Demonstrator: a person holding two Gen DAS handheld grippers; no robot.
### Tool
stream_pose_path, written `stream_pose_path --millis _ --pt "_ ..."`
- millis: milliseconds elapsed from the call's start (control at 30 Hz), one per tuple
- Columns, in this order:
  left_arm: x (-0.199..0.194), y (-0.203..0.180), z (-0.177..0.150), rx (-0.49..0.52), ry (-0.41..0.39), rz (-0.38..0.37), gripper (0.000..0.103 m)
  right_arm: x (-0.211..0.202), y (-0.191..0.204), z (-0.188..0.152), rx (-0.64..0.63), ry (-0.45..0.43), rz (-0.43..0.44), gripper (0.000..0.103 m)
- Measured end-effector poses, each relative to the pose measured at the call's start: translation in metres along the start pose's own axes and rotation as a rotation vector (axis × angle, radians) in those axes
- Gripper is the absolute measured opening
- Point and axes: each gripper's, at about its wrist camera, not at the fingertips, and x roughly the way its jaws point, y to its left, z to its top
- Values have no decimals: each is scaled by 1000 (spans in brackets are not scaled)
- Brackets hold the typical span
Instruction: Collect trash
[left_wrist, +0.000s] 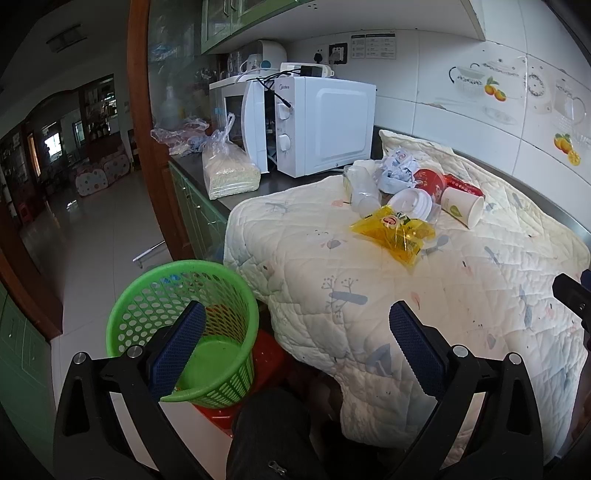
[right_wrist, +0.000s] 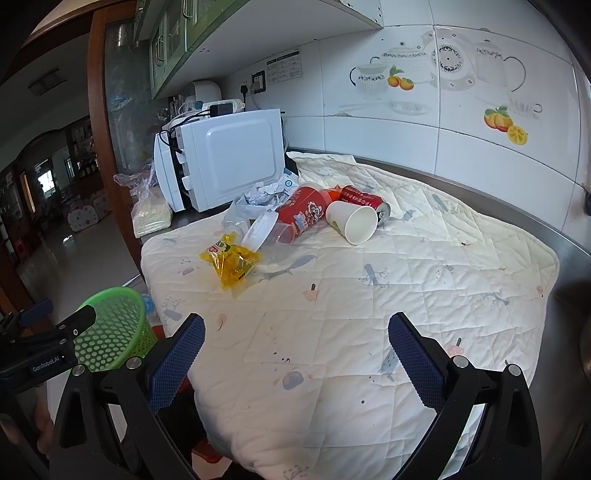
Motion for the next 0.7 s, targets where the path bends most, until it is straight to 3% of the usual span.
stream_pose_path --millis 700 --pt "-1 0 3 -1 5 2 98 0 -1 0 1 3 -2 96"
